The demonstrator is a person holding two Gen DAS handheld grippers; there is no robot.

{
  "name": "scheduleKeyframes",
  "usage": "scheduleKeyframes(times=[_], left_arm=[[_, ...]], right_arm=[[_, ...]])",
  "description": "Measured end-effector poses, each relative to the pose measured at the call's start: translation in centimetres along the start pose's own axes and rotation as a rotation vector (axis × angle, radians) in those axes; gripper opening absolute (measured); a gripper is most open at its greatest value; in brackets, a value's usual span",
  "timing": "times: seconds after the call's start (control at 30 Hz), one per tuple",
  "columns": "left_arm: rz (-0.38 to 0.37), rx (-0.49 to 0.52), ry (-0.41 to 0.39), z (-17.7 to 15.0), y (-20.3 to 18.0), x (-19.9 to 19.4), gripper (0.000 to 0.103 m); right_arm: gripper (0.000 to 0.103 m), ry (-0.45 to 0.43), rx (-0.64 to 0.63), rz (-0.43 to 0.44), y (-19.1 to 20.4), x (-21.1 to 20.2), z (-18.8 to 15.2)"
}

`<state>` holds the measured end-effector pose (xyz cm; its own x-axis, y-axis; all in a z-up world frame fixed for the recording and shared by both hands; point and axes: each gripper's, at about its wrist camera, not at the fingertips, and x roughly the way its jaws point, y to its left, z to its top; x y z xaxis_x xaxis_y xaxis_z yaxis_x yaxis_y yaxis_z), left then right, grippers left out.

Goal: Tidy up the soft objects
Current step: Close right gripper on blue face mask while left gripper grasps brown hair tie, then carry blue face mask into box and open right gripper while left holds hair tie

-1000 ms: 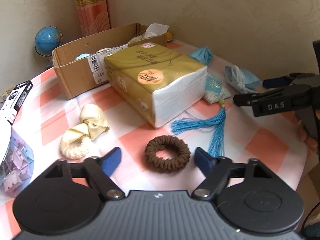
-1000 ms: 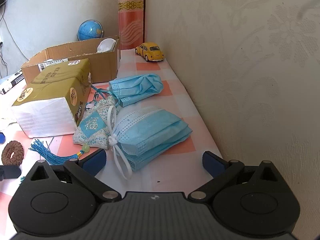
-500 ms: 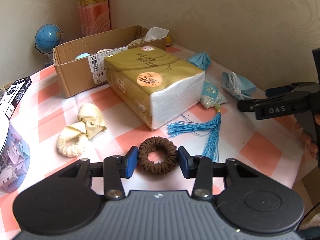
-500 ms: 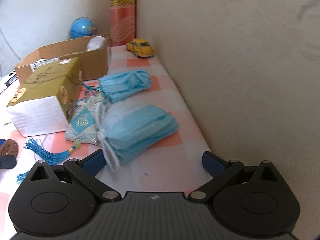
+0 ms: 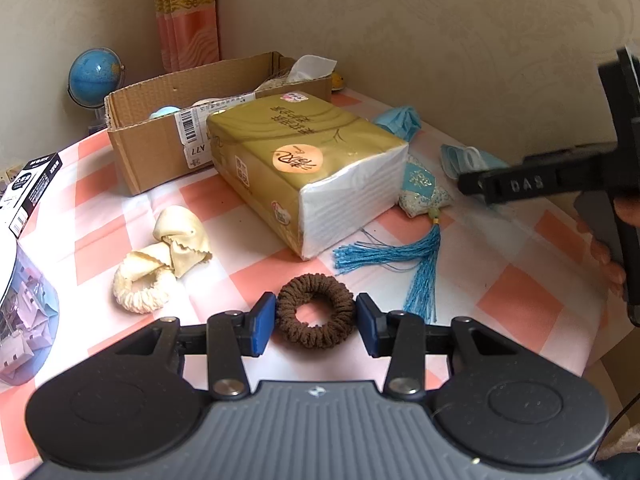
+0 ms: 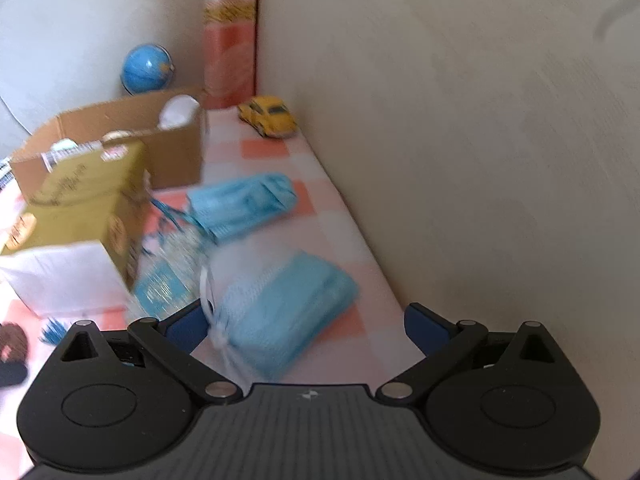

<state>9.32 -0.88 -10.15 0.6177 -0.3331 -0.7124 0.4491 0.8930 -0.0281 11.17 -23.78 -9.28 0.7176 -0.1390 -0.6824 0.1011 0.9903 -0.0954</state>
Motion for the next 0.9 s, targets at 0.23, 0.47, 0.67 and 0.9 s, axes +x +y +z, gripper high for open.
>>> scheduleKeyframes(times=[0.23,0.47,0.67,0.9], left_arm=[[0.006,0.012,0.01,0.0,0.0,0.0,0.044],[0.003,0.018,0.015,0.2,0.3,0.1,0.044],[-0.021,0.041,0.026,0.4,0.3,0.0,0.042],[-0.027,0.069,0.015,0.6,0.0,-1.1,0.042]], right_arm=[[0.102,0.008,0.019,0.03,-0.2,0.5,0.5],[0.087,0.076,0.038,0.006,0.2,2.7,1.6],[0.061,0.08,0.023,0.043,0.0,2.4,1.7],[0.051,0.075,-0.024,0.066,0.1,1.2,1.6]])
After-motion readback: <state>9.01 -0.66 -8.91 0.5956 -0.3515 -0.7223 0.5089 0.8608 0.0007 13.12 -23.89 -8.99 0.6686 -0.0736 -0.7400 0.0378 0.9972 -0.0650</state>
